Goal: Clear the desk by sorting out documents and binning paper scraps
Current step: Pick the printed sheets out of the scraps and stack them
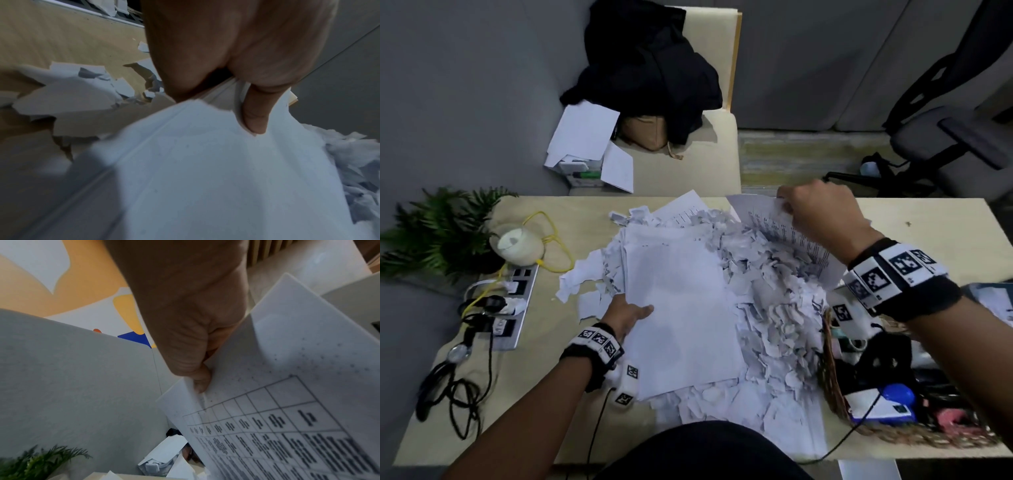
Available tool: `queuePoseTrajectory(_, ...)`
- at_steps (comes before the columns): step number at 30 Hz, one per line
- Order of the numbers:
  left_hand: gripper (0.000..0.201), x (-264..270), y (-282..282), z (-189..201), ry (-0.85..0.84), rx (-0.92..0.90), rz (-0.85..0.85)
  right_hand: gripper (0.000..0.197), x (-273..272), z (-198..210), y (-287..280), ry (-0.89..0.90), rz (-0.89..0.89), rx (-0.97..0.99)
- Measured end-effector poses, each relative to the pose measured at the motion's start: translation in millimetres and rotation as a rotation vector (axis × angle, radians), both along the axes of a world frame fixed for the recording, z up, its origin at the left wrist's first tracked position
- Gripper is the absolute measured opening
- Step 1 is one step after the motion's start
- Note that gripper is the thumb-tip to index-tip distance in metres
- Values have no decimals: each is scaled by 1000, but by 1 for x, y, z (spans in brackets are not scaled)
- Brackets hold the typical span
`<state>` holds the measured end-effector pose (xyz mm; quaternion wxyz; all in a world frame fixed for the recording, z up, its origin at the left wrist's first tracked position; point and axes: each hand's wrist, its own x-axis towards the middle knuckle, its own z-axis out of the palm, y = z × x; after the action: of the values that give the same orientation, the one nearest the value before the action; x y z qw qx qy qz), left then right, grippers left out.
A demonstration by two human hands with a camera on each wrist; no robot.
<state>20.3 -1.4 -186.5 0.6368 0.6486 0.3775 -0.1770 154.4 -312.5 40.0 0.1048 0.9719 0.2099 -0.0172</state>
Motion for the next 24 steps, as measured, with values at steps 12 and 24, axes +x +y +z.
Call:
queuePoseTrajectory(12,76,4,-3,-8,-58,88,-60,11,-89,-16,-12,39,-64,85)
queuePoseTrajectory(24,71,14,6,-14,-122,88,-133,20,-113,14,-8,66,-75,39)
